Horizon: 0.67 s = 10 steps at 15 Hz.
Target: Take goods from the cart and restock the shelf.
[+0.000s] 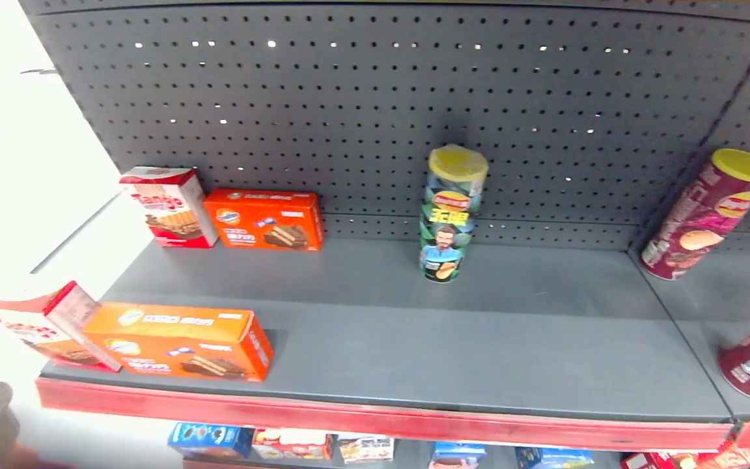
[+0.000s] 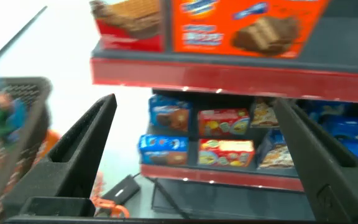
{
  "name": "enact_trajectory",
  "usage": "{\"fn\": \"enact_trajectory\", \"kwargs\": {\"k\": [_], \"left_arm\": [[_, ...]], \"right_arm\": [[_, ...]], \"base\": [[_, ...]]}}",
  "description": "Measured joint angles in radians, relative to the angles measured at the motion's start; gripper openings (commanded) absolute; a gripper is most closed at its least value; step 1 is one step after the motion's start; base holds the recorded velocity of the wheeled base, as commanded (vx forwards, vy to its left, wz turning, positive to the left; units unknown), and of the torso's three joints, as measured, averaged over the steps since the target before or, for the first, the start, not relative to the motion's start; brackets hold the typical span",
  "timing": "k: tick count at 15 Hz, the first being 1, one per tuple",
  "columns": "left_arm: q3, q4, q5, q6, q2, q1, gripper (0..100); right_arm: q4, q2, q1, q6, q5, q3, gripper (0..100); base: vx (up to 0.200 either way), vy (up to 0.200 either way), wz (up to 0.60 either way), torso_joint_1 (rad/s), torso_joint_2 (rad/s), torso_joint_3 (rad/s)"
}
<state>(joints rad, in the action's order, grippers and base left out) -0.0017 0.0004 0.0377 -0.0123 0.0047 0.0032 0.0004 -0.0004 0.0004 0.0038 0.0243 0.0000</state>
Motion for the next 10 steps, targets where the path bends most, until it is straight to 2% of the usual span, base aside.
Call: {"fn": "enact_trajectory", "kwargs": {"k": [6,10], "left_arm": [[0.000,0.000,0.000,0.000,0.000,-0.001,100],[0.000,0.000,-0.001,0.003,0.000,-0.001,100]], "right_arm": [[0.000,0.000,0.001,0.000,0.000,0.000,100],[0.000,0.000,0.000,0.001,-0.001,0.000,100]], "base": [[0.000,0.000,0.60,0.004,0.00,0.004],[0.000,0.000,0.00,0.000,0.00,0.000]]}}
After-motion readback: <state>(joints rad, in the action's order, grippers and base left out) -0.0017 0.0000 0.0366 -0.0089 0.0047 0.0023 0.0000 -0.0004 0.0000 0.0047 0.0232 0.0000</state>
